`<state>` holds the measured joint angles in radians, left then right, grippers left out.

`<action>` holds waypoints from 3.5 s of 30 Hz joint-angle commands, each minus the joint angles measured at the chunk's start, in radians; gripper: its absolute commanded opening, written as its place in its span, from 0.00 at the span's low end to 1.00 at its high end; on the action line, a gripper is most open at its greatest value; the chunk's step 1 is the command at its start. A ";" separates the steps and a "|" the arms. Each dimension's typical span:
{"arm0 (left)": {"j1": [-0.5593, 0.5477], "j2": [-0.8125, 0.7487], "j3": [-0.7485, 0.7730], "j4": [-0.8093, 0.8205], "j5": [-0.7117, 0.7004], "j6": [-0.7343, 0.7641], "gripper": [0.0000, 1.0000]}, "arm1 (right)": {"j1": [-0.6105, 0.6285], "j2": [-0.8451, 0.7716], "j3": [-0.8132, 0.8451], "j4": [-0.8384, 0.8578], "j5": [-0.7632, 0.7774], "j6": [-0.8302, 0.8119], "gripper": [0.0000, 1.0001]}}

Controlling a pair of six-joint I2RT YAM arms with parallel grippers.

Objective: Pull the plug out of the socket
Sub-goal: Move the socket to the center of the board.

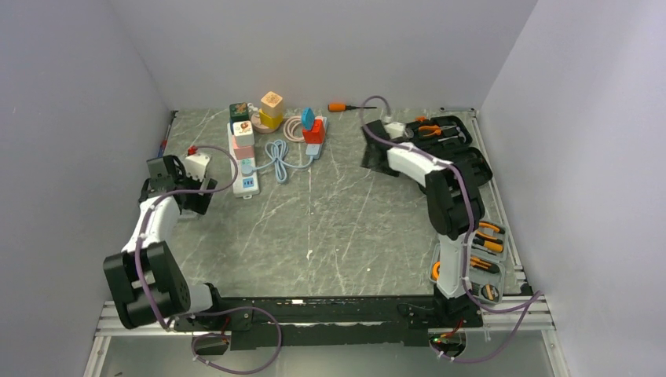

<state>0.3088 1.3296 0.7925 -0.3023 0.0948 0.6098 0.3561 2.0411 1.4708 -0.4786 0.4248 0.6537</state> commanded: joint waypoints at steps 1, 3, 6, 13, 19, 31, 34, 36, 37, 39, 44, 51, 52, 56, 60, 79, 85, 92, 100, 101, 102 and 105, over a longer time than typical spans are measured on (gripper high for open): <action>0.000 -0.117 0.115 -0.216 0.224 -0.036 0.99 | 0.200 -0.136 0.054 0.112 0.059 -0.098 0.75; 0.001 -0.157 0.155 -0.309 0.297 -0.034 0.99 | 0.283 -0.135 0.076 0.155 0.039 -0.135 0.76; 0.002 -0.203 0.207 -0.418 0.369 -0.040 1.00 | 0.372 -0.056 0.184 0.161 0.000 -0.186 0.79; 0.008 -0.236 0.260 -0.523 0.383 -0.080 0.99 | 0.471 0.239 0.526 0.053 -0.027 -0.217 0.80; 0.035 -0.256 0.269 -0.533 0.375 -0.095 0.99 | 0.477 0.327 0.568 0.097 -0.070 -0.215 0.80; 0.042 -0.248 0.289 -0.544 0.350 -0.125 0.99 | 0.474 0.370 0.573 0.166 -0.139 -0.171 0.79; 0.042 -0.249 0.278 -0.538 0.346 -0.121 0.99 | 0.475 0.307 0.491 0.209 -0.116 -0.153 0.77; 0.042 -0.249 0.268 -0.534 0.347 -0.119 0.99 | 0.474 0.264 0.435 0.232 -0.096 -0.151 0.76; 0.043 -0.249 0.266 -0.531 0.348 -0.119 0.99 | 0.473 0.241 0.410 0.244 -0.088 -0.151 0.75; 0.043 -0.245 0.262 -0.526 0.347 -0.120 0.99 | 0.476 0.201 0.363 0.272 -0.071 -0.146 0.75; 0.044 -0.231 0.264 -0.517 0.346 -0.125 0.99 | 0.476 0.167 0.321 0.337 -0.076 -0.132 0.75; 0.044 -0.228 0.269 -0.515 0.330 -0.116 0.99 | 0.473 0.302 0.465 0.319 -0.155 -0.135 0.78; 0.044 -0.230 0.266 -0.512 0.323 -0.114 0.99 | 0.473 0.327 0.486 0.311 -0.160 -0.133 0.78; 0.044 -0.230 0.262 -0.508 0.316 -0.108 0.99 | 0.471 0.394 0.546 0.297 -0.177 -0.123 0.78; 0.047 -0.223 0.267 -0.511 0.320 -0.113 0.99 | 0.469 0.437 0.566 0.292 -0.171 -0.114 0.75; 0.048 -0.238 0.269 -0.526 0.311 -0.127 0.99 | 0.491 0.401 0.539 0.263 -0.043 -0.153 0.66; 0.052 -0.257 0.258 -0.531 0.295 -0.115 0.99 | 0.491 0.469 0.618 0.246 -0.045 -0.152 0.74; 0.057 -0.256 0.246 -0.533 0.297 -0.114 1.00 | 0.493 0.507 0.623 0.231 -0.072 -0.146 0.56; 0.061 -0.262 0.227 -0.527 0.296 -0.114 0.99 | 0.494 0.349 0.353 0.283 -0.062 -0.147 0.23; 0.061 -0.262 0.225 -0.526 0.296 -0.114 0.99 | 0.494 0.328 0.321 0.283 -0.062 -0.140 0.18; 0.061 -0.264 0.224 -0.527 0.294 -0.112 0.99 | 0.494 0.309 0.294 0.278 -0.062 -0.131 0.13; 0.062 -0.266 0.222 -0.536 0.293 -0.105 0.99 | 0.496 0.236 0.197 0.278 -0.067 -0.105 0.04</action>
<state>0.3637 1.0893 1.0164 -0.8368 0.3862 0.5007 0.8391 2.3707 1.7924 -0.0544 0.3595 0.4969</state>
